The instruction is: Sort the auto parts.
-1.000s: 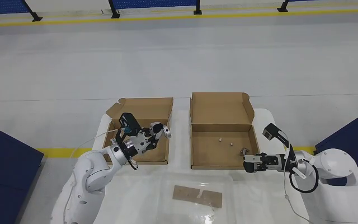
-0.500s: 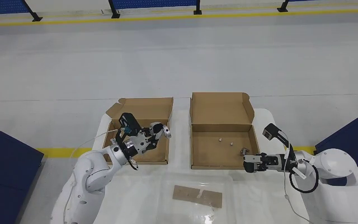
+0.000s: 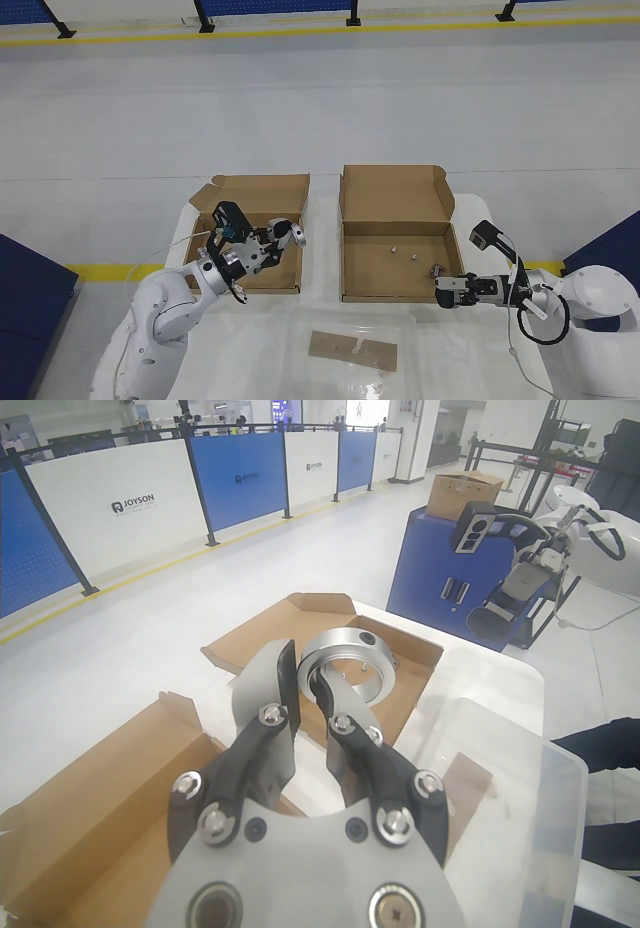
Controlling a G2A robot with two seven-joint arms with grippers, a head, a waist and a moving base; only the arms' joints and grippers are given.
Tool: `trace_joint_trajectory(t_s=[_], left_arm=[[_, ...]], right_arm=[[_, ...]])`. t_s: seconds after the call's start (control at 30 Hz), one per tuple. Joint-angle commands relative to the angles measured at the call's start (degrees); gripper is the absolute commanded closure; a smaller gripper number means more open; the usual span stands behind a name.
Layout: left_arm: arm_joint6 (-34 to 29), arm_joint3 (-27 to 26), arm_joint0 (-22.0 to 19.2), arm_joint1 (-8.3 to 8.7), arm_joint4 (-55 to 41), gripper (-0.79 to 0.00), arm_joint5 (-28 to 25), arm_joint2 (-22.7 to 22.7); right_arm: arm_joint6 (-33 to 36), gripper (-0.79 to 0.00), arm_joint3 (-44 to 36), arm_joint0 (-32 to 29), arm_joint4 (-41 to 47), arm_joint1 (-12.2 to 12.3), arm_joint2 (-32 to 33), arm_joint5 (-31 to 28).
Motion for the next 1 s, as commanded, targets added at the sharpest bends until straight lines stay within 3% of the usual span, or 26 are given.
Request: trace_joint_trajectory(t_s=[0.0,0.13,0.47,0.77,0.97], left_arm=[[-0.3,-0.3,0.1,0.11,2.1,0.0,0.7,0.2],[-2.9,-0.3,0.0,0.44,6.1,0.0,1.6,0.2],[-18.0,3.2,-2.6,1.46,12.3,0.0,2.3,0.2],[-18.5,3.7,-2.6,1.55,11.5,0.0,1.8,0.7],[-33.3,7.2,-8.2,1.51,9.9,0.0,3.8,3.6]], right_arm=[[0.0,-0.785,0.0,0.0,0.0,0.0,0.0,0.0],[0.0,-0.785,0.0,0.0,0.0,0.0,0.0,0.0],[0.0,-0.785,0.0,0.0,0.0,0.0,0.0,0.0],[0.0,-0.785,0.0,0.0,0.0,0.0,0.0,0.0],[0.0,-0.785,0.0,0.0,0.0,0.0,0.0,0.0]])
